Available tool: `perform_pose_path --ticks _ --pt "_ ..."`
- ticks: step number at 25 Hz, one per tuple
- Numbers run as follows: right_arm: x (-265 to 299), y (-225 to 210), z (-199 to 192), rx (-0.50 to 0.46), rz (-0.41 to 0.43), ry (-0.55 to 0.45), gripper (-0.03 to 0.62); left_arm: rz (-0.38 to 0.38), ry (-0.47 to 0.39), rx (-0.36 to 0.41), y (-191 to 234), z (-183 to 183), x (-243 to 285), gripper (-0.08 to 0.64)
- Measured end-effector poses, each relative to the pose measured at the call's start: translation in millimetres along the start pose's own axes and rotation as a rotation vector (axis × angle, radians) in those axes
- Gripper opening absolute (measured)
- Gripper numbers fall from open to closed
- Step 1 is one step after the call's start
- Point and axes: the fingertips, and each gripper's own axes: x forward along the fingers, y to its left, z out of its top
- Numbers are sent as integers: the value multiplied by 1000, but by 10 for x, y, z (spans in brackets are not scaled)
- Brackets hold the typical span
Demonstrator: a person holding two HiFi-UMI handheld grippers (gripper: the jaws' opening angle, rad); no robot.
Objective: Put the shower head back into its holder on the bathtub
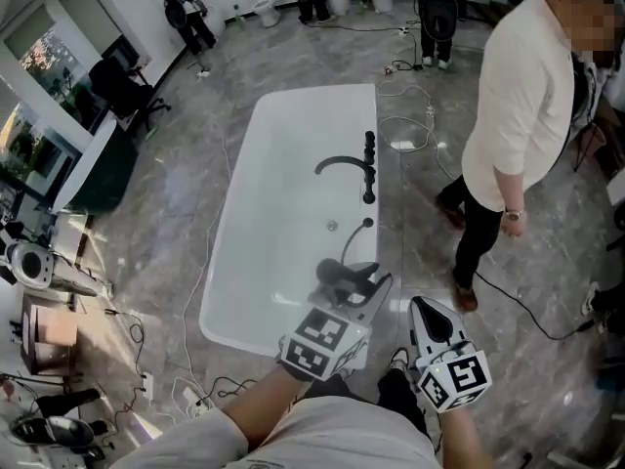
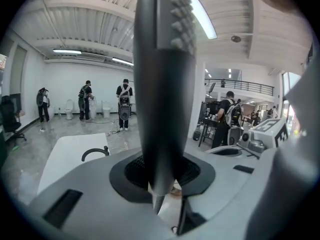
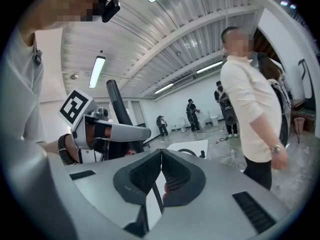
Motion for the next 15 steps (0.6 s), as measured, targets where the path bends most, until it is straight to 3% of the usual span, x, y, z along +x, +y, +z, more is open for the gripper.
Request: perform_pose_path --ticks 4,8,15 --pt "41 -167 -30 -15 107 45 15 107 -20 -40 49 141 92 98" --pt "155 -267 -139 -8 172 84 15 166 -41 -100 117 211 141 98" --pt "505 -275 -497 -41 213 148 17 181 -109 -215 446 340 148 98"
